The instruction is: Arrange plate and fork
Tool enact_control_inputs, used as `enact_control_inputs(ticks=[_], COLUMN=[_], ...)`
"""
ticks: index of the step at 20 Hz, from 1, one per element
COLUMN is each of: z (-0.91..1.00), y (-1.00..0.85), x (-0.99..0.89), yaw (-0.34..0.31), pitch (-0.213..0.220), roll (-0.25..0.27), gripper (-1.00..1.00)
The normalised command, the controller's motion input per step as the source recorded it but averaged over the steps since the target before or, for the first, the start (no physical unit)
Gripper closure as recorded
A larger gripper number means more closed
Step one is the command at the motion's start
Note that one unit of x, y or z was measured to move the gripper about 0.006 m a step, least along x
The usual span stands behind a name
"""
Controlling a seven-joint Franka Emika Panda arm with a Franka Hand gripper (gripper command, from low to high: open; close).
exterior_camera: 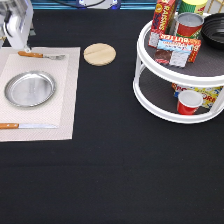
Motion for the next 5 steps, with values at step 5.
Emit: enact_control_inputs(ticks=[5], z=[0.04], y=[0.15], x=[0.0], yaw=[0.011], pitch=[0.021], roll=[-0.009], gripper=[-1.0])
